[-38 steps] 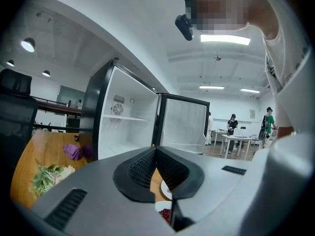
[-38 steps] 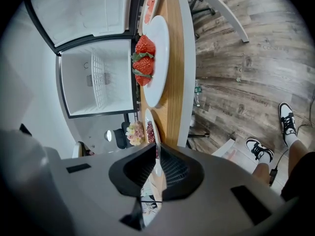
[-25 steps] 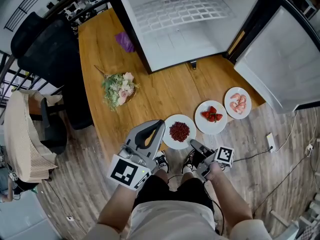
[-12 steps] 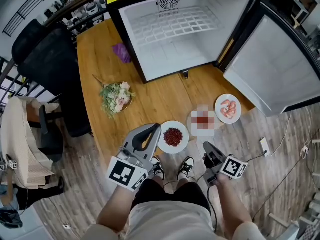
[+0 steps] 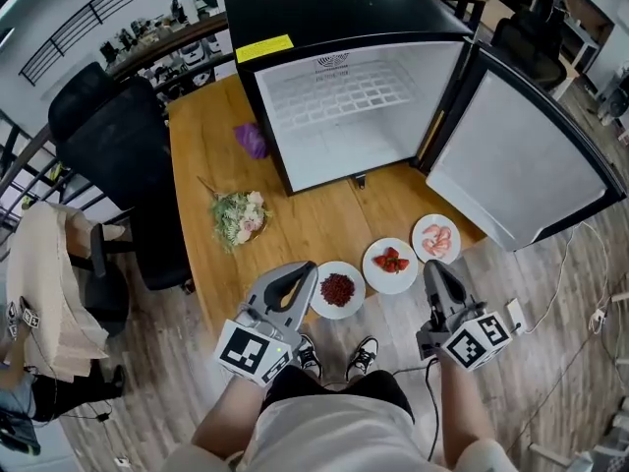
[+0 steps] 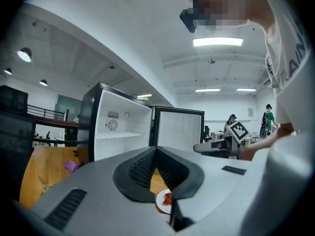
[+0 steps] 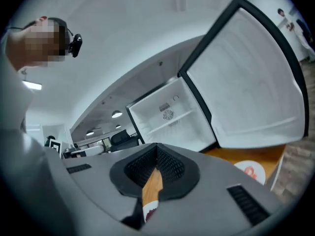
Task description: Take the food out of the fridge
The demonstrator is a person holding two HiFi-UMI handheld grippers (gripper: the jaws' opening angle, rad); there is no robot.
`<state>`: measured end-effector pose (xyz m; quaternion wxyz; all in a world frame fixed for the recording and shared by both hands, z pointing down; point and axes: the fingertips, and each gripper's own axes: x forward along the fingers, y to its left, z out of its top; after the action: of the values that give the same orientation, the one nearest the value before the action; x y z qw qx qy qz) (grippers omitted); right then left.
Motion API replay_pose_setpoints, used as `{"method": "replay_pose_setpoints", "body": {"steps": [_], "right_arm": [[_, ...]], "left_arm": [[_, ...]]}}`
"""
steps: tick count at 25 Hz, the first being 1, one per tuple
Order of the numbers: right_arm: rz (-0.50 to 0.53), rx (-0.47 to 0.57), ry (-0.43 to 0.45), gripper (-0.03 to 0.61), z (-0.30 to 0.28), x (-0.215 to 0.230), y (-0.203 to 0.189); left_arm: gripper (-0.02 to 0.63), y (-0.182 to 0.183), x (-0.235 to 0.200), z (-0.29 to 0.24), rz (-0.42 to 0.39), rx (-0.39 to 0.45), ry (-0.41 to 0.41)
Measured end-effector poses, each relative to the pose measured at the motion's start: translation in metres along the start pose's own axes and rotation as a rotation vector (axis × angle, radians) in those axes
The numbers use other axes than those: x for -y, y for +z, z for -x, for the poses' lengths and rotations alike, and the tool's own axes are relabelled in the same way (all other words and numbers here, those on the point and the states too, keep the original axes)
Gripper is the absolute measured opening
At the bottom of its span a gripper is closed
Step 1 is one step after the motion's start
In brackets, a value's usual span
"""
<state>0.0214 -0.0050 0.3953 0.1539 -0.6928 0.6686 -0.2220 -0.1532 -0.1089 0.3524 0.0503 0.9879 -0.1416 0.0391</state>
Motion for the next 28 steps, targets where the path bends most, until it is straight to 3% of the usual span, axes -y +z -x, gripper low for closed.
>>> {"method": "replay_pose_setpoints", "body": {"steps": [6, 12, 28], "right_arm": [[0.254, 0.119, 0.027, 0.02, 0.006, -0.052, 0.078], [0.435, 0.164, 0.035, 0.02, 0.015, -0.088, 0.119], [0.439, 0.124, 0.05, 0.02, 0.013, -0.089, 0.119]], "left_arm": [[0.008, 0.038, 0.009, 0.01, -0.042, 0.065, 0.01], [0.008, 0.065, 0.016, 0.017, -0.07, 0.098, 0.024], [0.008, 0.069, 0.022, 0.014, -0.072, 0.114, 0.015]]}}
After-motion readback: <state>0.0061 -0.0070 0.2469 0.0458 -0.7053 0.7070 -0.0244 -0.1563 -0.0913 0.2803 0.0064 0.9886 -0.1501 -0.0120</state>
